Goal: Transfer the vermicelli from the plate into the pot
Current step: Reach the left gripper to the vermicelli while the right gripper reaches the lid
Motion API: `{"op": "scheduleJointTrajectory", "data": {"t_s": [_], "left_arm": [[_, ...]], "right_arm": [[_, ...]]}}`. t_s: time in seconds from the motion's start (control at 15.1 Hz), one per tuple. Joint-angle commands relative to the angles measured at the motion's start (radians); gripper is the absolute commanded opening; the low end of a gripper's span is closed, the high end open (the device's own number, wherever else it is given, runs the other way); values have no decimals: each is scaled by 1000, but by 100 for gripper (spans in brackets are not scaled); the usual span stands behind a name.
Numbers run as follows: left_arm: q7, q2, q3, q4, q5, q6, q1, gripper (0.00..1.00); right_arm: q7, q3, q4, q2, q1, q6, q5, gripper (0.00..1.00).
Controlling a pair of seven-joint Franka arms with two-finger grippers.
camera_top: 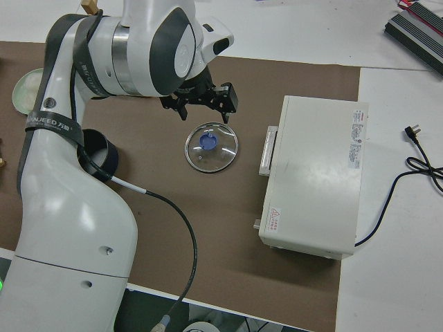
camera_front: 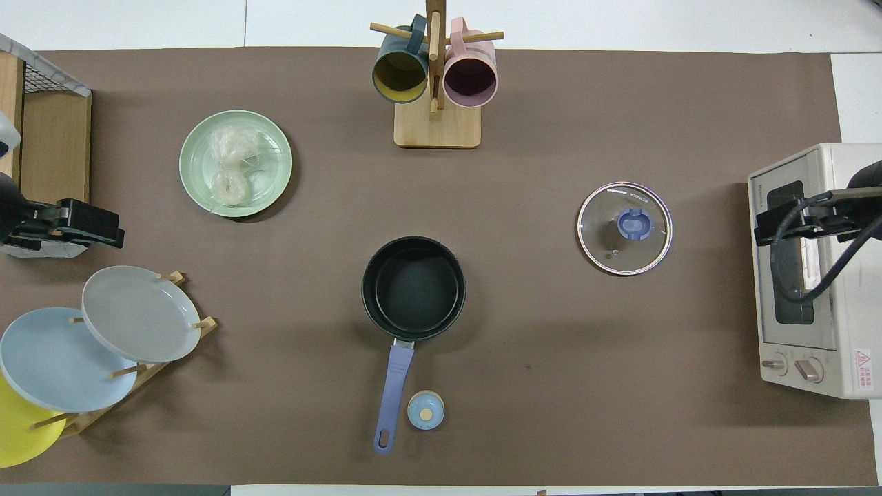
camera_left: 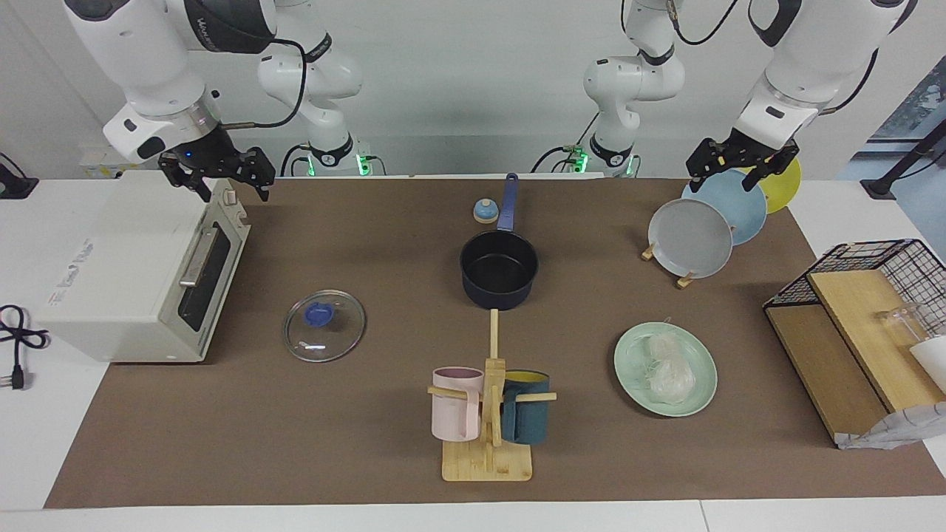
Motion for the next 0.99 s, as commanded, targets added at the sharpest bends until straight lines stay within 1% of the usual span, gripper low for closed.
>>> {"op": "scheduleJointTrajectory", "data": {"t_s": [0.0, 0.46, 0.66, 0.8, 0.93], "left_arm": [[-9, 9, 9, 18, -2, -5, -14, 100], [-18, 9, 9, 4, -17, 61, -5, 100], [-23, 24, 9, 6, -37, 70, -2, 100], [-31, 78, 10, 17, -57, 97, -3, 100], [-31, 137, 10, 17, -58, 169, 0, 100]], "right_arm": [[-15, -4, -13, -13, 4, 13, 11, 100], [-18, -1, -13, -13, 5, 19, 11, 100], [-18, 1, -52, -21, 8, 96, 13, 100], [-15, 10, -101, -29, 32, 163, 14, 100], [-14, 10, -143, -3, 54, 235, 19, 100]]}}
